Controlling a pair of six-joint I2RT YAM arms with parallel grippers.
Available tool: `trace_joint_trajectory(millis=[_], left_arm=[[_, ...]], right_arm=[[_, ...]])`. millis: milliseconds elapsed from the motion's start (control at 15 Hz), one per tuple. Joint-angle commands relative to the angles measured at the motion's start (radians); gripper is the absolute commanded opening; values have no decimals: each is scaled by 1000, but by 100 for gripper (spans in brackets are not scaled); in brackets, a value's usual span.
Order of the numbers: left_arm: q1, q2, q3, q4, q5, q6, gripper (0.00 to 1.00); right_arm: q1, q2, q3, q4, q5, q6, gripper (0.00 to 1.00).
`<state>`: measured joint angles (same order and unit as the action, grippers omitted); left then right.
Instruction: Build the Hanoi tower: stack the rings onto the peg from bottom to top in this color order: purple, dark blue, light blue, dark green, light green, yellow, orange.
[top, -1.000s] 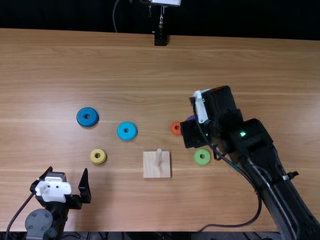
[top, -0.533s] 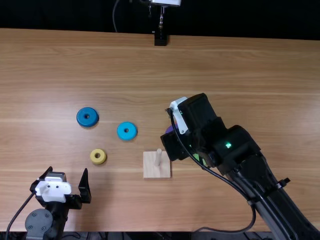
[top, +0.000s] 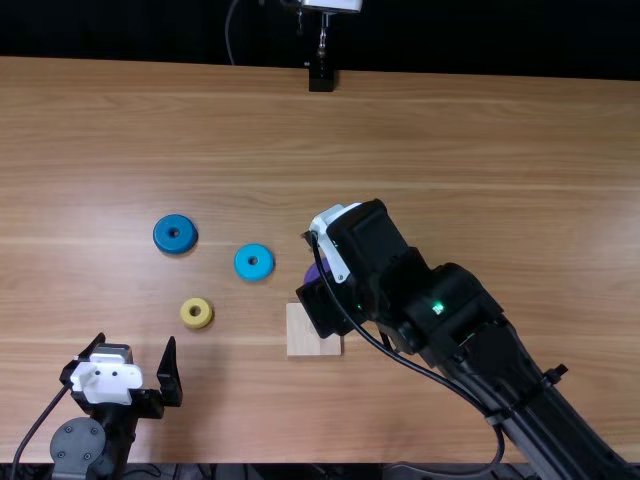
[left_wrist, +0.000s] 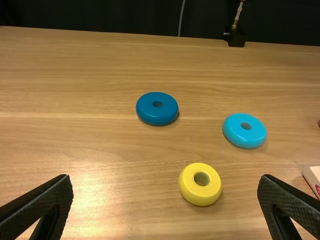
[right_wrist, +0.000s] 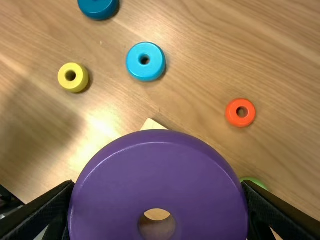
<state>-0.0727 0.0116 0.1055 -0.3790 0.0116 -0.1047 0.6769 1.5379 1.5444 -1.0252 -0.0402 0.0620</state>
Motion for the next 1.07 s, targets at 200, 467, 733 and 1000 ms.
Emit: trace_joint_trajectory(millis=[200,467,733,1000], left_arm=[[-2,-12,-105,-81,10,11,100],[-4,-12,-105,-81,10,11,100],[-2,-12,-105,-81,10,11,100],[-2,-12,-105,-81,10,11,100]], right_arm=[[24,-10,28,3,-2,10,0],[24,-7,23,6,-2,12,0],[49,-4,19,14,-2,12,0],[50,-1,14,15,-2,83,0]])
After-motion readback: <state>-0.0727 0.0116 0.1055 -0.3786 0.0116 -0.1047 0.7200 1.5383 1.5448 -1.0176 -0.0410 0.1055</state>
